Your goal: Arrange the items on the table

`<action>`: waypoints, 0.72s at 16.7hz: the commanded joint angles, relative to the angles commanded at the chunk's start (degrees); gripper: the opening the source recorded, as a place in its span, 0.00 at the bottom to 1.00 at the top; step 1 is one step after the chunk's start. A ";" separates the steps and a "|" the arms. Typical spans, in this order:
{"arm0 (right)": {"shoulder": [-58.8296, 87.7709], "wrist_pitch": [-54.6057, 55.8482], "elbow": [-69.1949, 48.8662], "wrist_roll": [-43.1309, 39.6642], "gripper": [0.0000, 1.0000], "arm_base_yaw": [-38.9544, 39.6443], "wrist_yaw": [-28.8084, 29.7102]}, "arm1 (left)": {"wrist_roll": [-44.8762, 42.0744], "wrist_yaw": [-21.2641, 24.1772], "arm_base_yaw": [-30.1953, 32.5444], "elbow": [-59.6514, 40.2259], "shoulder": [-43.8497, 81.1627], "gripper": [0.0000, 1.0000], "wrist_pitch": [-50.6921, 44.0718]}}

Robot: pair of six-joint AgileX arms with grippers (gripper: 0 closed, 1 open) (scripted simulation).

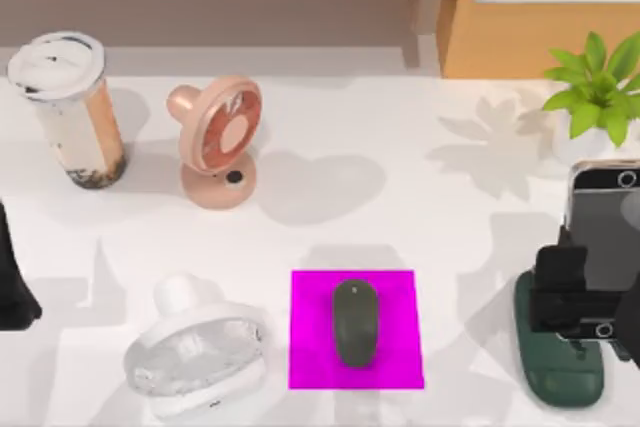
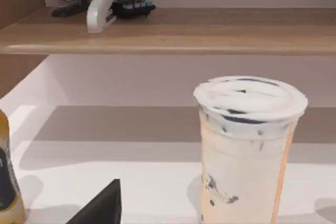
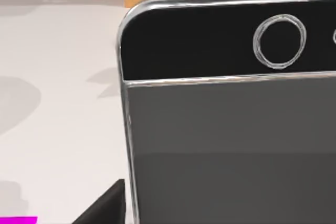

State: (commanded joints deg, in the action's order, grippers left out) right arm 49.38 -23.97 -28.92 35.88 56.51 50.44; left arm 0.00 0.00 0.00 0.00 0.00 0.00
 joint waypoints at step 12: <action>-1.64 -13.63 -1.34 13.15 1.00 10.42 6.77 | 0.00 0.00 0.00 0.00 0.00 1.00 0.00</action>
State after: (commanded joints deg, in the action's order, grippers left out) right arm 47.74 -37.60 -30.26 49.03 66.93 57.21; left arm 0.00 0.00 0.00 0.00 0.00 0.00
